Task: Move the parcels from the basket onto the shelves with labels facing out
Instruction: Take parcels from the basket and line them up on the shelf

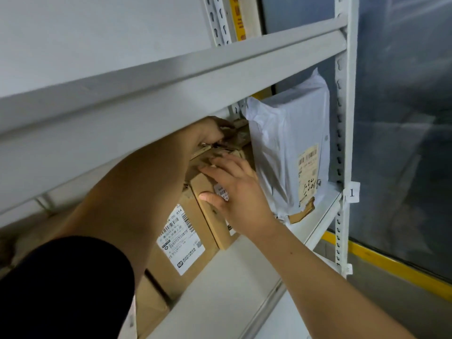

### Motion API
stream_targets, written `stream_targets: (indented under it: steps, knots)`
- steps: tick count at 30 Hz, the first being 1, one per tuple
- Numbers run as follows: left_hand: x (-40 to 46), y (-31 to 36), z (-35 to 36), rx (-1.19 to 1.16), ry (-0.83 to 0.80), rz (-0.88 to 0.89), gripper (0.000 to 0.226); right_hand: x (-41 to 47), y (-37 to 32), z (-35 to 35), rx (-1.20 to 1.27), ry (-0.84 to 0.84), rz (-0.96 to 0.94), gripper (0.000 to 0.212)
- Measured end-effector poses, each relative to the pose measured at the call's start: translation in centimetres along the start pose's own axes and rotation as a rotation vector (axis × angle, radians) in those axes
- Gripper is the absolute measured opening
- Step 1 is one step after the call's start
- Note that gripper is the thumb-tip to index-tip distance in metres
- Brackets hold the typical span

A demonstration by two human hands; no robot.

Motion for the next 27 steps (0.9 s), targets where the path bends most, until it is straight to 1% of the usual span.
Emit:
stream_targets:
  steps: [4,6,10,14,18,27]
  knots:
    - [-1.1,0.2,-0.4,0.092,0.018,0.026,0.038,0.0,-0.1,0.0,-0.004,-0.004,0.017,0.056]
    - [-1.5,0.1,-0.4,0.098,0.014,0.026,0.039,-0.2,-0.3,0.1,0.005,0.011,0.011,0.055]
    - [-1.0,-0.1,-0.6,0.025,-0.033,0.056,0.042,-0.1,-0.3,0.0,0.032,0.019,0.016,0.054]
    - [-0.3,-0.5,-1.1,-0.048,-0.070,0.015,0.043,0.0,-0.2,-0.1,0.041,0.023,0.017,0.054]
    - [-0.2,-1.0,-1.2,-0.091,-0.051,0.011,0.041,0.0,-0.2,0.0,0.058,0.028,0.017,0.054]
    - [-1.7,-1.8,-1.6,0.034,-0.029,-0.037,0.042,0.2,-0.5,-0.2,0.079,-0.001,0.054,0.055]
Point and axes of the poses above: each hand's wrist, its own x-axis towards the middle knuckle, its own z-axis out of the palm, y = z × x, the point moved 2 cm from there along x, towards the middle knuckle, and after that the axes turned 8 degrees about -z, right-handed, at the moved point
